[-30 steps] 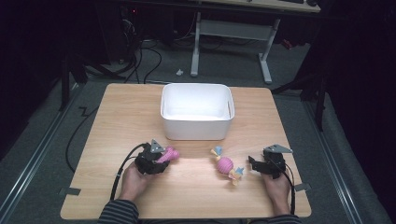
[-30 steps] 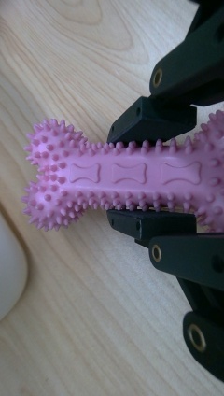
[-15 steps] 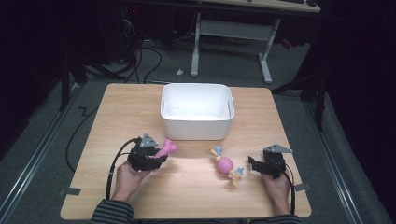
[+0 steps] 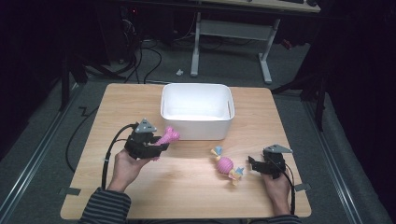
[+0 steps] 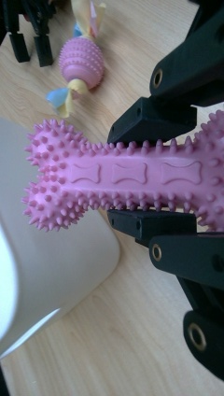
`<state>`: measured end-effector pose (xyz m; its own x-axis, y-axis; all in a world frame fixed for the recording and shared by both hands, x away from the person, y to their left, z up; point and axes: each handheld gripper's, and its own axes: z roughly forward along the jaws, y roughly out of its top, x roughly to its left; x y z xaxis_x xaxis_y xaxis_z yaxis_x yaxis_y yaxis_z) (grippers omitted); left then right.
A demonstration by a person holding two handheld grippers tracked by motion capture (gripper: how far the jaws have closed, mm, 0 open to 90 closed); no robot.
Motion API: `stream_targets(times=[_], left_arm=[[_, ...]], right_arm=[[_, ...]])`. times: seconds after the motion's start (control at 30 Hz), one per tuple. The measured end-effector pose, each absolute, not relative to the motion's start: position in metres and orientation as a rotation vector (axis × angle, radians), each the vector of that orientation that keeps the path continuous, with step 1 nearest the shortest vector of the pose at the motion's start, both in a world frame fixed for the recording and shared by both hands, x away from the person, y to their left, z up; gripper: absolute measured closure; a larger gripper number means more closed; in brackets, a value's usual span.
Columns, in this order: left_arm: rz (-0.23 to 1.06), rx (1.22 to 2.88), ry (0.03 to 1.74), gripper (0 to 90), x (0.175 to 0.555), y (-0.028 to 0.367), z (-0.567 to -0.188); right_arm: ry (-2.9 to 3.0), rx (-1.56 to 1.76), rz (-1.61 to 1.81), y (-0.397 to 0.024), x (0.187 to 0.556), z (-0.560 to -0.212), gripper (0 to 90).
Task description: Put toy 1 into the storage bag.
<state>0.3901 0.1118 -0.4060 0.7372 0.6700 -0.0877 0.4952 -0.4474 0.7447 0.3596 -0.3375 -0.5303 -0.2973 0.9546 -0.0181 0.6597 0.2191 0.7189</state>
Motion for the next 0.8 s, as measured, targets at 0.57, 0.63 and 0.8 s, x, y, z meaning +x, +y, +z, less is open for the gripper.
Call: stream_targets(times=[0.57,0.63,0.8], left_arm=[[0.296,2.084,0.81,59.5,0.43,0.084,-0.343],[0.31,2.087,0.806,59.5,0.44,0.079,-0.336],[0.322,2.092,0.804,59.4,0.457,0.068,-0.327]], right_arm=[[2.04,1.482,0.849,-0.337,0.359,-0.53,28.0],[2.04,1.482,0.848,-0.337,0.359,-0.53,27.9],[2.041,1.483,0.848,-0.337,0.359,-0.53,27.9]])
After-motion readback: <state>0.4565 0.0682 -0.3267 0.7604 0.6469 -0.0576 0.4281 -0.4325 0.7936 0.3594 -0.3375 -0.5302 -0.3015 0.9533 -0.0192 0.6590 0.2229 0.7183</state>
